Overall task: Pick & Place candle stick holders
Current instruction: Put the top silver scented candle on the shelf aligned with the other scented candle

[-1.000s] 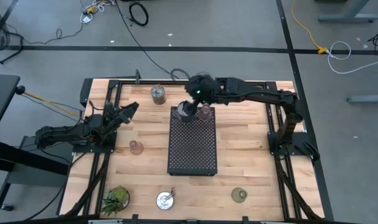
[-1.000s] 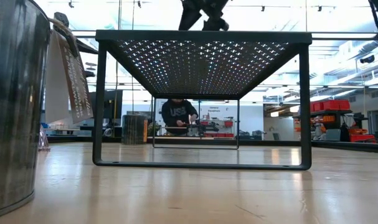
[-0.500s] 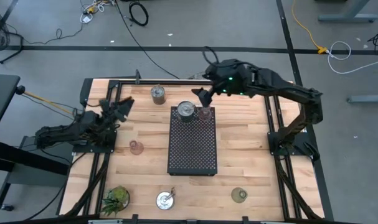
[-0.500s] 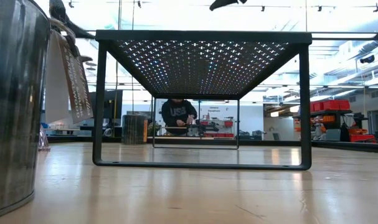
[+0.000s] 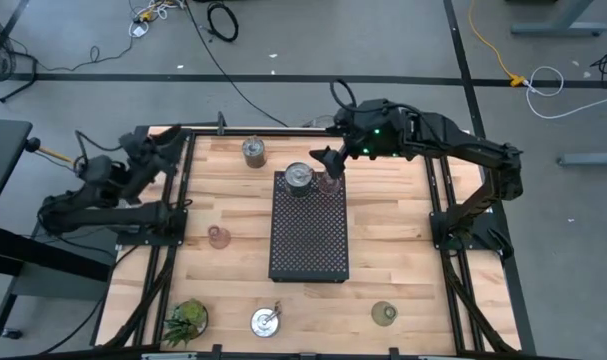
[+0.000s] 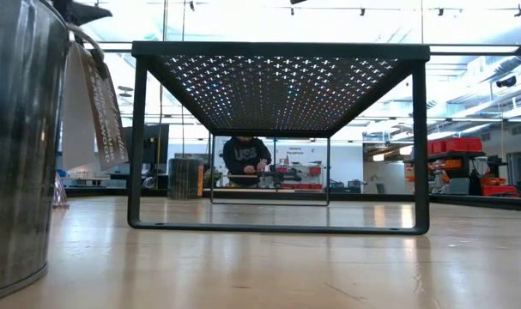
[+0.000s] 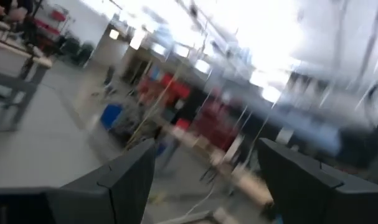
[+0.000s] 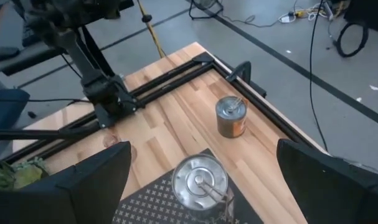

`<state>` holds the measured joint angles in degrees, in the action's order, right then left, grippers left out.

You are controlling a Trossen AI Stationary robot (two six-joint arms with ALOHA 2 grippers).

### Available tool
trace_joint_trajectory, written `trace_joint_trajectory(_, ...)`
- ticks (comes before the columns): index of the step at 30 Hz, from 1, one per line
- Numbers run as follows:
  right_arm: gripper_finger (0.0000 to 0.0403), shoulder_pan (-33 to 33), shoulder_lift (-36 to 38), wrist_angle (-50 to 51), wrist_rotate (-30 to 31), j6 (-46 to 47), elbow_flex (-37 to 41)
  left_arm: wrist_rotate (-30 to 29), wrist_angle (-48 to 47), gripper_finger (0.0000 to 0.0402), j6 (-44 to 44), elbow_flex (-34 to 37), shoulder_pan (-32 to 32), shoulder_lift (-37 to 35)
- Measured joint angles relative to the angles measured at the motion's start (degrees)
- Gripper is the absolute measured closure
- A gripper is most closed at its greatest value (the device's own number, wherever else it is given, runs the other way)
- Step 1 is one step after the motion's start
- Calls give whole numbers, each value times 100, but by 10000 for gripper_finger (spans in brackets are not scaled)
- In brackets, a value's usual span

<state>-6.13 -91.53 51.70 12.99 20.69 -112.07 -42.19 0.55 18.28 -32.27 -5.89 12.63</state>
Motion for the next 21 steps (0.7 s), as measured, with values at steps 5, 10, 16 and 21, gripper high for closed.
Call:
trace_joint_trajectory(5,3,-7,11,207,6,-13,0,43,-1874,115,-10,-1249,-7,1302)
trace_joint_trajectory(10,3,-78,11,1035,301,46,0,-202,-3800,115,-168,-2366,-296,2621)
trace_joint_trajectory(16,3,-168,11,1636,306,250,0,482,-5069,115,-440,-3465,-1200,4007)
trace_joint_trajectory(21,3,-168,19,1734,307,-276,0,1683,-5405,115,-602,-3961,-2287,5029)
